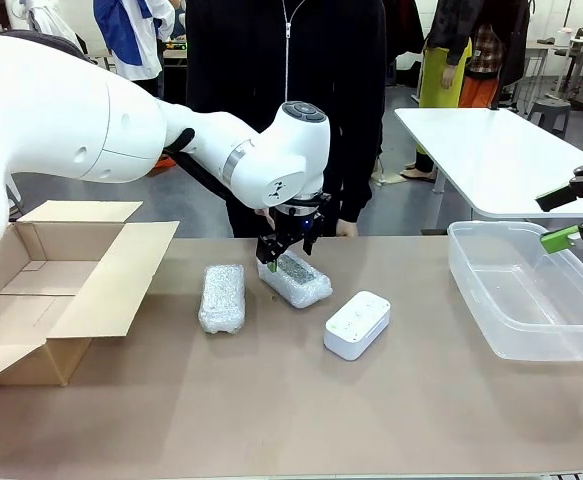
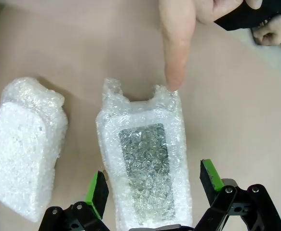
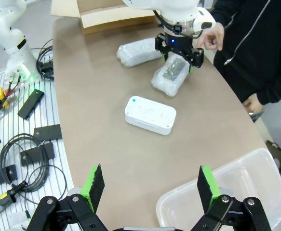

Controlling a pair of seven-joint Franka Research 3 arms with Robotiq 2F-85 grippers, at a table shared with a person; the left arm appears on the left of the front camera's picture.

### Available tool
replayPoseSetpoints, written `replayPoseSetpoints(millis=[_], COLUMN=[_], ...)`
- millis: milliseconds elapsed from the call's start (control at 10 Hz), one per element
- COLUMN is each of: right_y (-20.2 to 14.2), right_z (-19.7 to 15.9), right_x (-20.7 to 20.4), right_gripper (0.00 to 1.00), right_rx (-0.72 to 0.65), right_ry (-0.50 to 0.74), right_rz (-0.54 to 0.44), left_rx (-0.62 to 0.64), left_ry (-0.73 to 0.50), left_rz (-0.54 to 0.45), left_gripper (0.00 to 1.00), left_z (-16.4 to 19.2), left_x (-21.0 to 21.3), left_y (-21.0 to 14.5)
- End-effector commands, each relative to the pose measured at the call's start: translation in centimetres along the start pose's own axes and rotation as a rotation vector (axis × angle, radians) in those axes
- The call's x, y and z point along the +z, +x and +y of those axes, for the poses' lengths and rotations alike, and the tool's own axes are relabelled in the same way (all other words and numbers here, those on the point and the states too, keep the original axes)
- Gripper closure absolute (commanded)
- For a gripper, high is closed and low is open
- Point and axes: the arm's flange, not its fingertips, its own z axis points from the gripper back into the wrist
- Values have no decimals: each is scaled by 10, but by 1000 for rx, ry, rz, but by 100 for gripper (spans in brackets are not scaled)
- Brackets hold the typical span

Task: Separate and place wrapped and unwrapped clocks.
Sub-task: Pick up the Digital clock indicated by the person.

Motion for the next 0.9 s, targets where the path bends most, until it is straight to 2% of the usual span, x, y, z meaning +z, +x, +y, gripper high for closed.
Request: replayPoseSetpoints(millis=[0,800], right_y=[2,2], right_z=[-3,-3], right_x=[0,0], right_gripper=[0,0], right_rx=[7,7], right_ry=[21,21], right_rz=[-30,-30], left_rx=[46,71], left_ry=[-39,-9], left_rz=[24,125], left_gripper=[0,0], left_z=[-1,-11], left_x=[-11,-58], left_y=[2,10])
